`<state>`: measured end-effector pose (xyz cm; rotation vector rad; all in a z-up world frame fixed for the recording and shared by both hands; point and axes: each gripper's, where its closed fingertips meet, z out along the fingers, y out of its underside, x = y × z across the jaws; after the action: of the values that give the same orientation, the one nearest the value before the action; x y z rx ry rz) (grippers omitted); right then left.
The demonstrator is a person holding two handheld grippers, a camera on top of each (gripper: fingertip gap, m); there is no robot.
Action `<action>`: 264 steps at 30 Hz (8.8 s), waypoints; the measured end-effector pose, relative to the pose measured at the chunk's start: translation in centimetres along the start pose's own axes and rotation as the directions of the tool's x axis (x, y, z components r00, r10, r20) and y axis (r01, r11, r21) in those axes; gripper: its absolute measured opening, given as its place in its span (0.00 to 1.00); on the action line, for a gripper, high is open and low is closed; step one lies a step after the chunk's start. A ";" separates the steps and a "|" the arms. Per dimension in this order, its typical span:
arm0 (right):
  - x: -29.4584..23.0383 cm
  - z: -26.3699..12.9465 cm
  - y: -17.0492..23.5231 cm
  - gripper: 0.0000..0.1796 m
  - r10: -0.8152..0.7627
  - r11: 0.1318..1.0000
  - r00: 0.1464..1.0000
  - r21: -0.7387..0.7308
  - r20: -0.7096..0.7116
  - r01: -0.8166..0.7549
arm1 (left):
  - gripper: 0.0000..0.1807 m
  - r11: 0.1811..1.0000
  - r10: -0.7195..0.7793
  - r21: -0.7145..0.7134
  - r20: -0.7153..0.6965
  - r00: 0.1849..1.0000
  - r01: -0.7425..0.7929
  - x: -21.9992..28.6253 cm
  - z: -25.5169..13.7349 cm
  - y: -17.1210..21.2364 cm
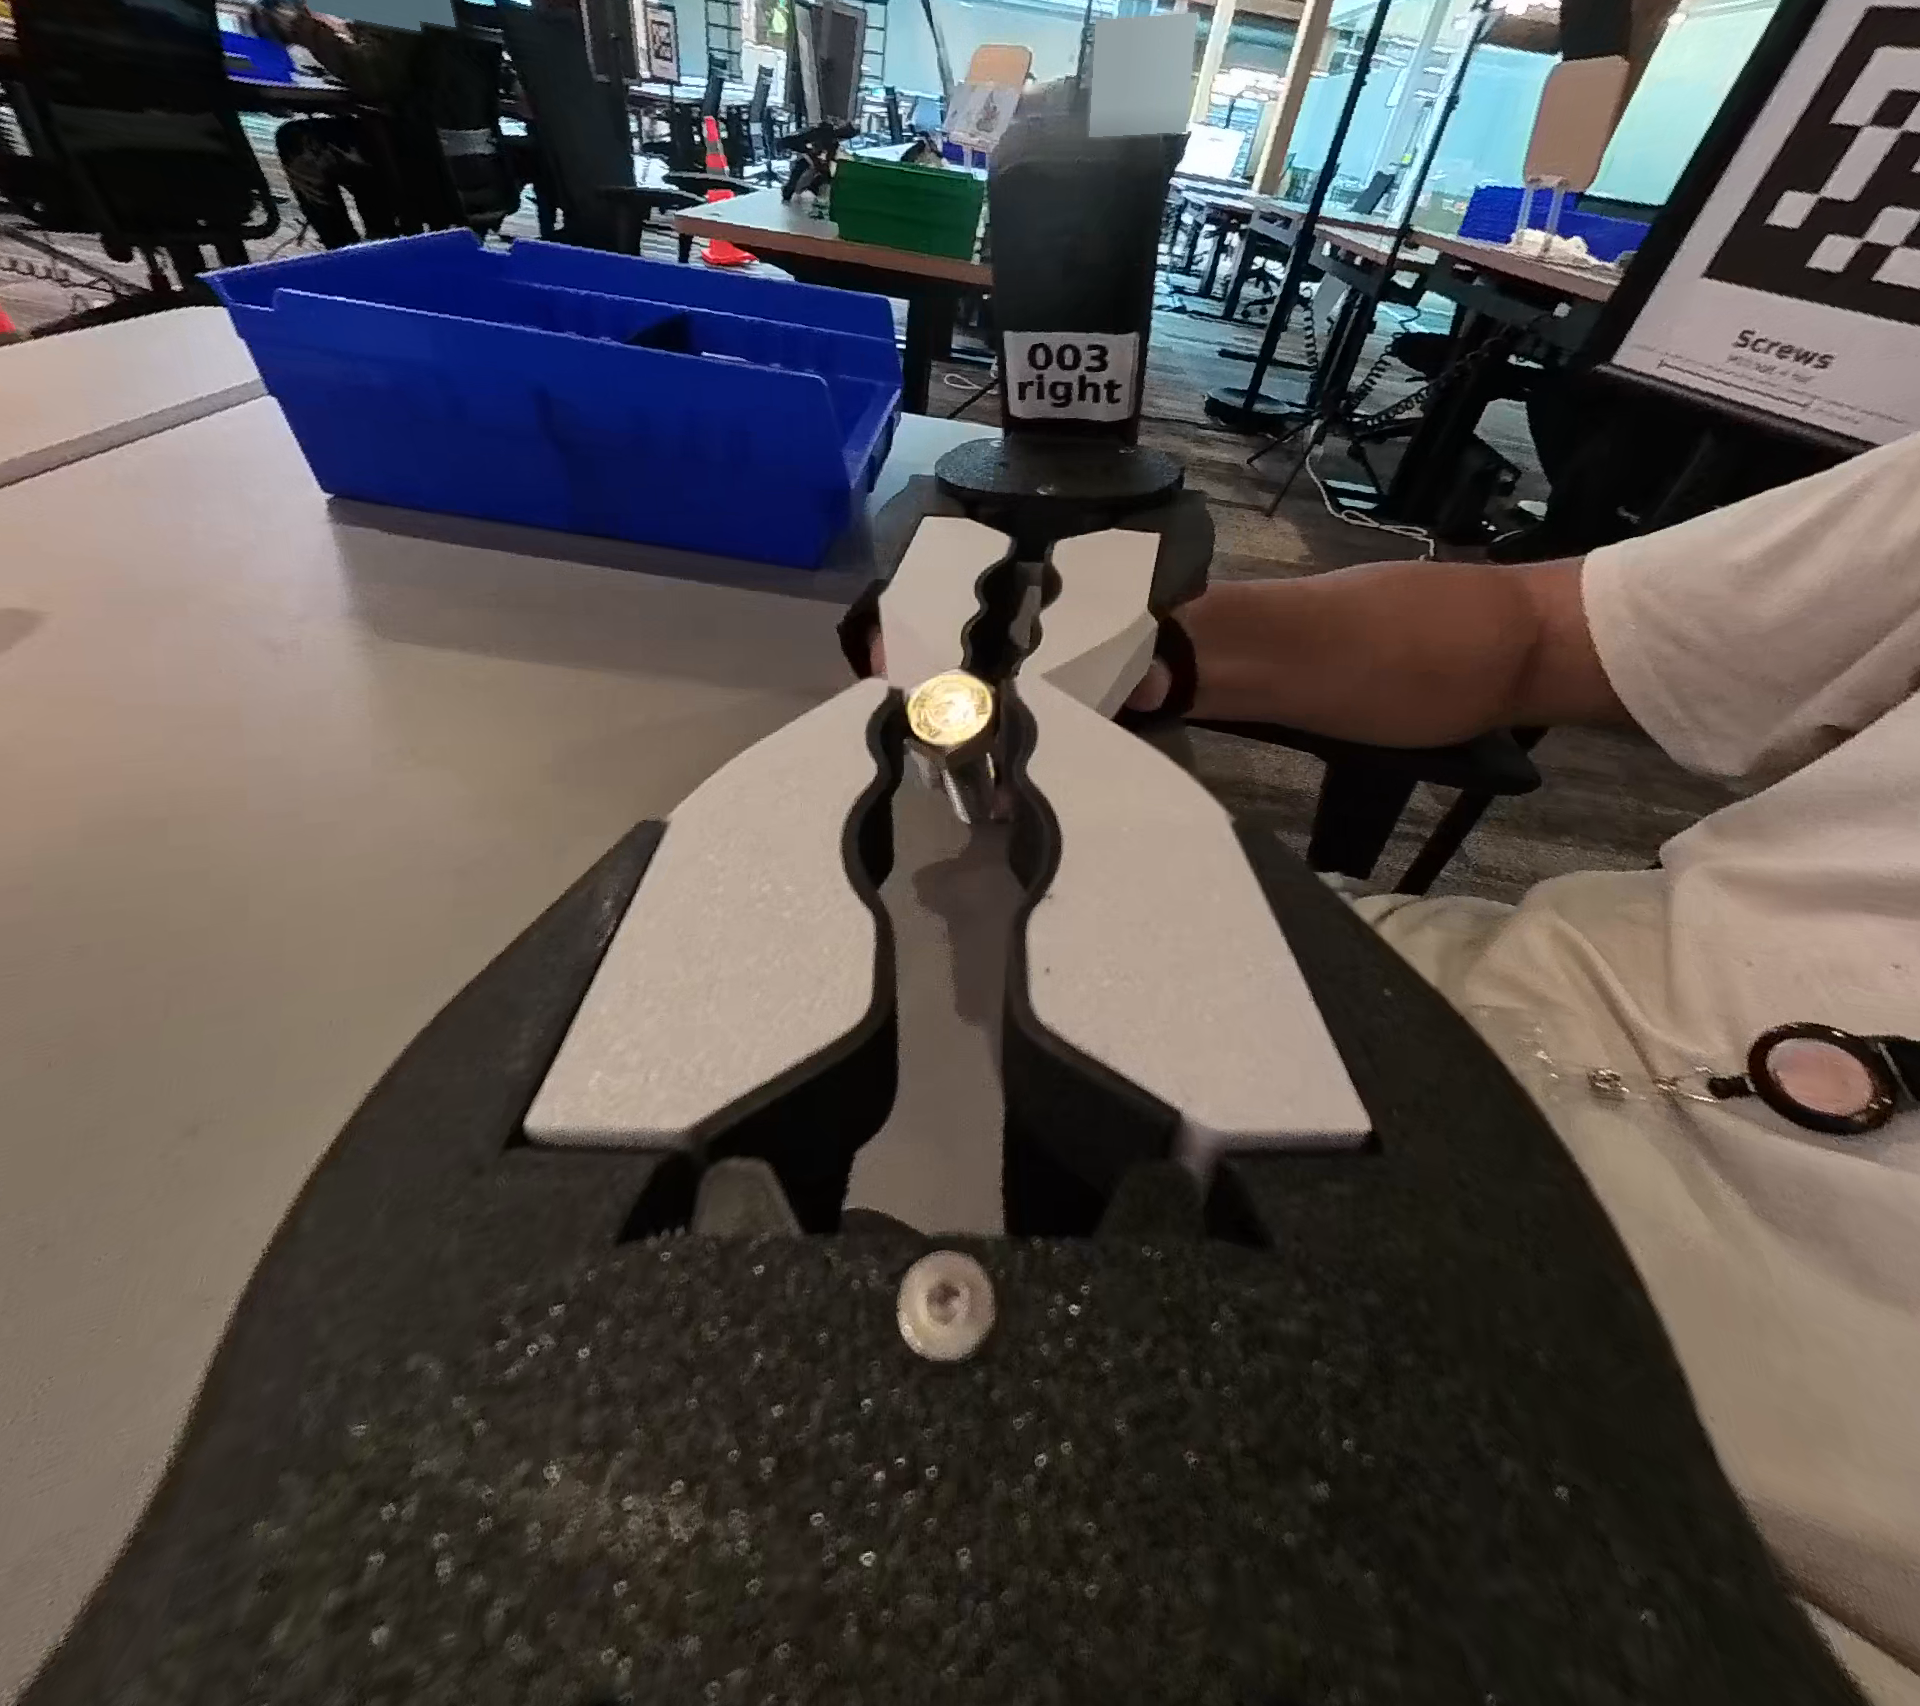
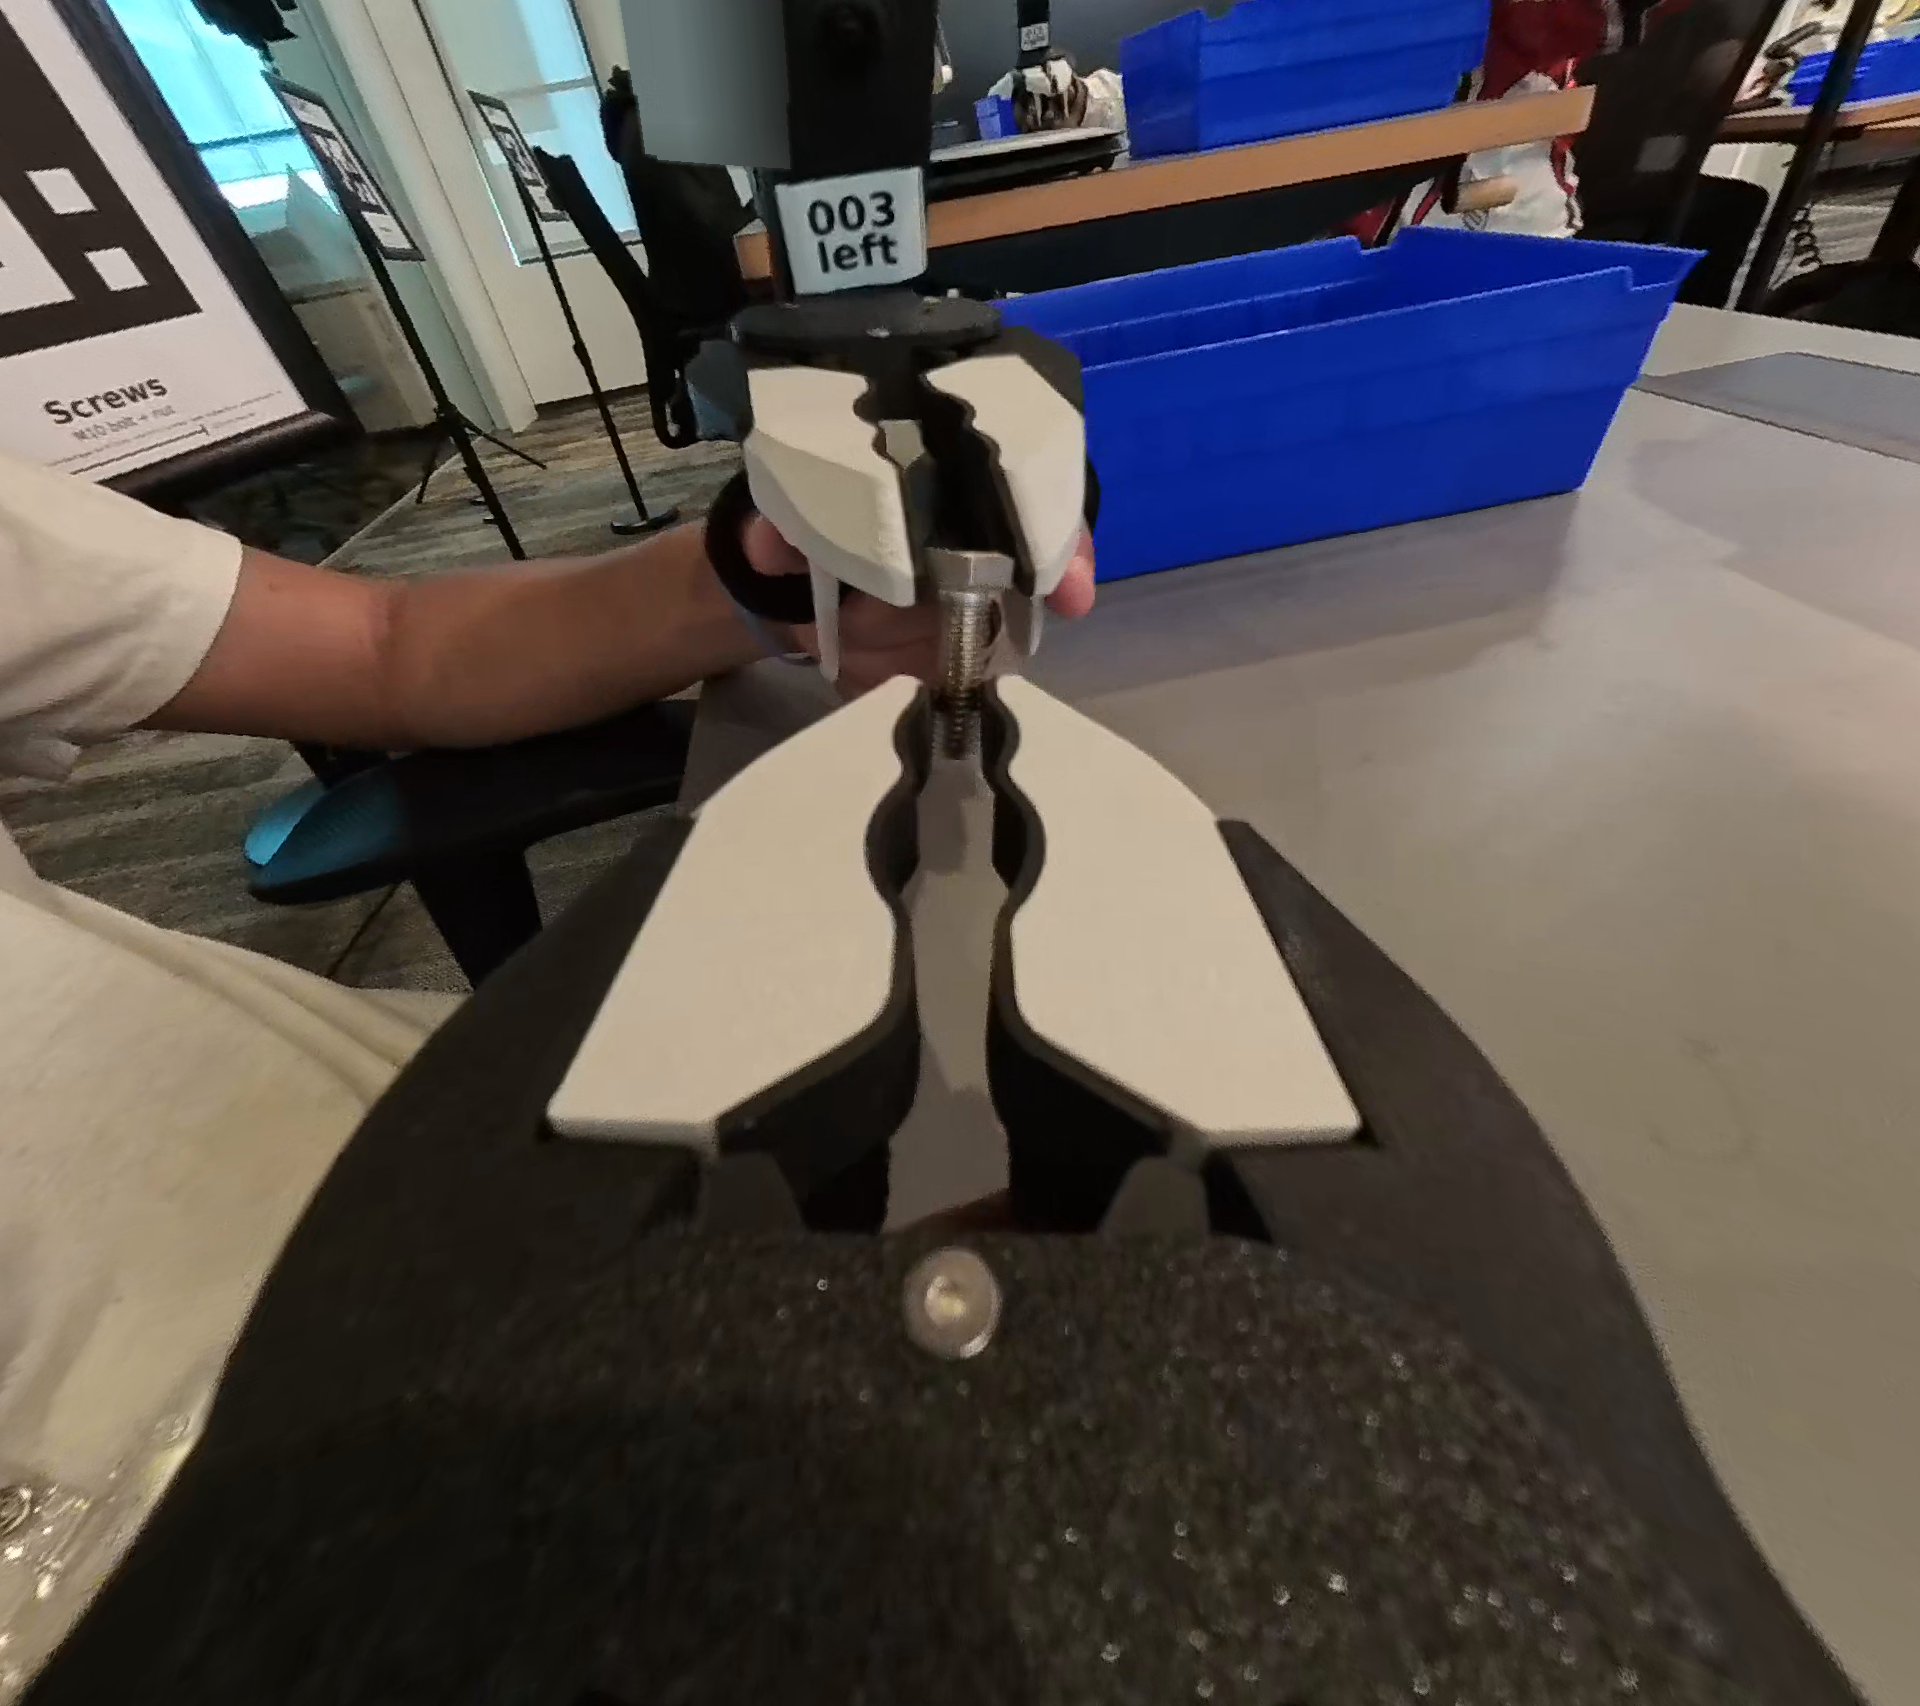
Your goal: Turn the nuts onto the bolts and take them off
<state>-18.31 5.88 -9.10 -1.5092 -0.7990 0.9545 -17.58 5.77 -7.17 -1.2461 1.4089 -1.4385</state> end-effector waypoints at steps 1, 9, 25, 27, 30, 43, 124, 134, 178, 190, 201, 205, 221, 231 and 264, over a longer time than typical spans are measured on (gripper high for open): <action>0.0 -0.1 -0.1 0.05 0.003 1.000 1.000 0.002 0.002 -0.003 | 0.09 1.000 -0.002 0.006 0.003 1.000 0.002 0.0 0.0 0.0; 0.1 -0.3 -0.4 0.04 0.010 1.000 1.000 0.021 -0.001 -0.010 | 0.09 0.999 -0.012 0.039 0.020 1.000 0.012 -0.1 0.0 -0.5; -0.2 -0.1 -0.3 0.07 0.000 1.000 1.000 0.031 0.001 0.000 | 0.09 0.998 0.021 0.052 0.020 1.000 -0.022 0.1 0.2 -0.7; -0.2 0.0 -0.2 0.10 0.001 1.000 1.000 0.027 0.000 -0.001 | 0.09 0.999 0.021 0.043 0.017 1.000 -0.022 0.2 0.3 -0.6; -0.2 0.0 -0.3 0.13 0.008 0.999 1.000 0.031 -0.003 -0.008 | 0.09 0.999 0.022 0.045 0.016 1.000 -0.022 0.2 0.4 -0.6; -0.4 0.1 0.3 0.05 -0.009 1.000 1.000 -0.017 0.014 0.009 | 0.09 0.999 0.027 0.037 0.009 1.000 -0.028 0.4 0.8 -0.5; 8.9 -1.3 -0.5 0.25 -0.136 0.991 0.748 -0.076 -0.650 0.114 | 0.23 0.994 -0.004 -0.049 0.872 0.489 0.097 -12.8 -7.9 3.2; 8.2 -2.8 -1.6 0.20 -0.185 0.977 0.729 -0.044 -0.659 0.209 | 0.23 0.990 -0.001 -0.073 0.853 0.522 0.120 -12.7 -7.2 3.7; 9.0 -3.4 -3.0 0.20 0.197 0.960 0.916 0.260 -0.349 -0.107 | 0.24 -0.266 0.250 -0.594 -0.803 0.540 -0.760 -30.5 -27.0 10.0; 8.5 -2.9 -2.6 0.19 0.201 0.964 0.929 0.230 -0.312 -0.131 | 0.10 -0.235 0.162 -0.593 -0.805 0.570 -0.770 -30.1 -27.4 10.6; 6.6 -2.9 -3.6 0.16 0.209 0.952 0.947 0.273 -0.244 -0.140 | 0.10 0.033 0.555 -0.911 -0.325 0.765 -0.411 -28.9 -28.1 7.1; 6.2 -2.6 -3.9 0.15 0.250 0.937 0.947 0.298 -0.201 -0.184 | 0.10 0.391 0.638 -0.888 0.073 0.767 -0.241 -28.0 -26.9 1.9; 5.9 -3.3 -3.3 0.15 0.214 0.953 0.948 0.265 -0.234 -0.150 | 0.10 0.997 0.064 0.013 0.444 0.894 -0.078 -14.1 -5.6 -9.9; 6.2 -3.2 -3.0 0.17 0.104 0.977 0.941 0.211 -0.323 -0.036 | 0.10 0.997 0.048 -0.060 0.164 0.985 -0.038 -8.1 2.2 -0.7; 2.9 -1.1 -6.4 0.23 0.196 0.956 0.937 0.156 0.289 -0.248 | 0.10 0.999 -0.017 0.031 -0.188 0.982 0.023 -1.9 3.1 -1.8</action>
<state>-15.90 8.88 -3.13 -1.3366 -0.7130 1.3920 -13.96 7.02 -5.91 -1.1303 1.4929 -1.6220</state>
